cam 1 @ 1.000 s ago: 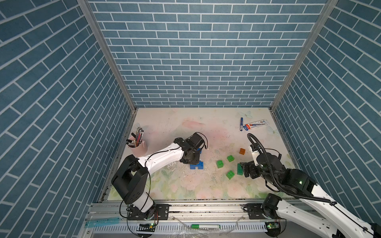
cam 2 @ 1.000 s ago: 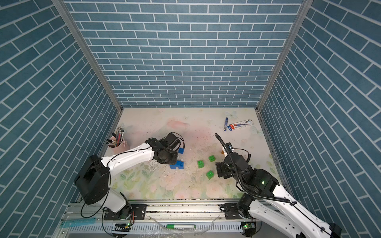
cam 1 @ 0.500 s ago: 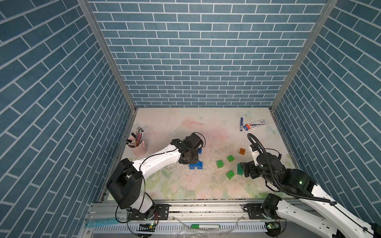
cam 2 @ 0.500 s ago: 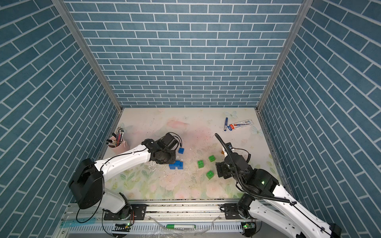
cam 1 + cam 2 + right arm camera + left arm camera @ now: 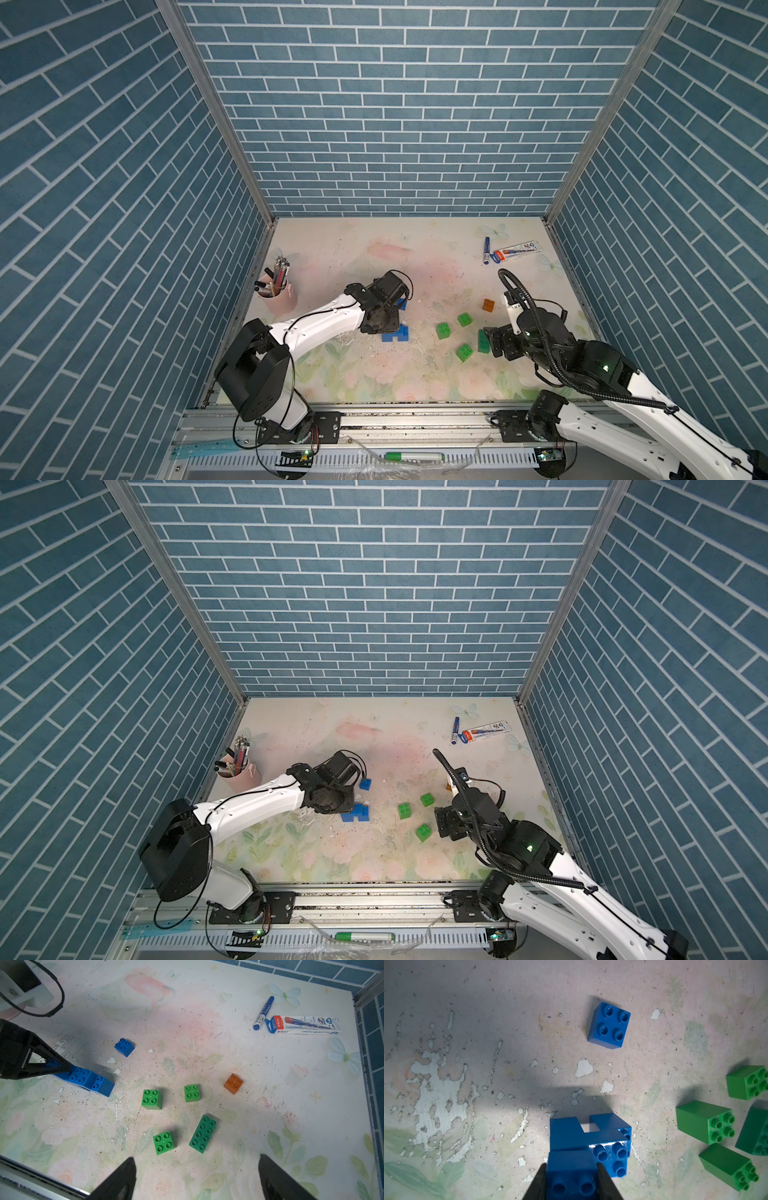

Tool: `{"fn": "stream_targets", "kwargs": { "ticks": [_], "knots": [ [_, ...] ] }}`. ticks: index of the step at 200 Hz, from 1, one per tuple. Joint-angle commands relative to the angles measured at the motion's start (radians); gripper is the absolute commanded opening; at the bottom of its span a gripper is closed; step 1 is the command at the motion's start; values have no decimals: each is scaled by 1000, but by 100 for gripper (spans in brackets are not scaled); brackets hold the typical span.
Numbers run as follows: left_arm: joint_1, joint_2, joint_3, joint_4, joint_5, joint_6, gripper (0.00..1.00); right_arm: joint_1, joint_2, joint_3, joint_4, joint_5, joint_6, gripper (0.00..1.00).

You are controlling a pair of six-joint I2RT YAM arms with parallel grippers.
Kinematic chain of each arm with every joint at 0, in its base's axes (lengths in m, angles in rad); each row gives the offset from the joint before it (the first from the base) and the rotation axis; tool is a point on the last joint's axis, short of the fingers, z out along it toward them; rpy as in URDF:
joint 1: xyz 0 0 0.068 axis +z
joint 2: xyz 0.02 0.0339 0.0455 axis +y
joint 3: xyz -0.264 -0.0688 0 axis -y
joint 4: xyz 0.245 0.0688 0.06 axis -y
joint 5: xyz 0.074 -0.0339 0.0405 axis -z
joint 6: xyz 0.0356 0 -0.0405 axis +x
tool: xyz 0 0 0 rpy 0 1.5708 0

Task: Assemble the letter h with lego
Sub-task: Assemble the lego brick with the lego brick.

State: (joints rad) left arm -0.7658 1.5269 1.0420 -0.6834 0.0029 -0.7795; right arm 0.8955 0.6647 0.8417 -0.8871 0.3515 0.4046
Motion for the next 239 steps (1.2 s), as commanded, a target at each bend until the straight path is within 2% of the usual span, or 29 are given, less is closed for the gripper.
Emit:
{"fn": "stream_targets", "kwargs": {
  "ticks": [1, 117, 156, 239],
  "knots": [
    [-5, 13, -7, -11, -4, -15, 0, -1, 7, -9, 9, 7, 17, 91],
    [-28, 87, 22, -96, -60, -53, 0, -2, 5, -8, 9, 2, 16, 91],
    [-43, 101, 18, -93, -64, -25, 0, -1, 2, -8, 10, -2, 16, 91],
    [-56, 126, -110, -39, -34, -33, 0, -2, 6, -10, 11, -12, 16, 91]
  ]
}}
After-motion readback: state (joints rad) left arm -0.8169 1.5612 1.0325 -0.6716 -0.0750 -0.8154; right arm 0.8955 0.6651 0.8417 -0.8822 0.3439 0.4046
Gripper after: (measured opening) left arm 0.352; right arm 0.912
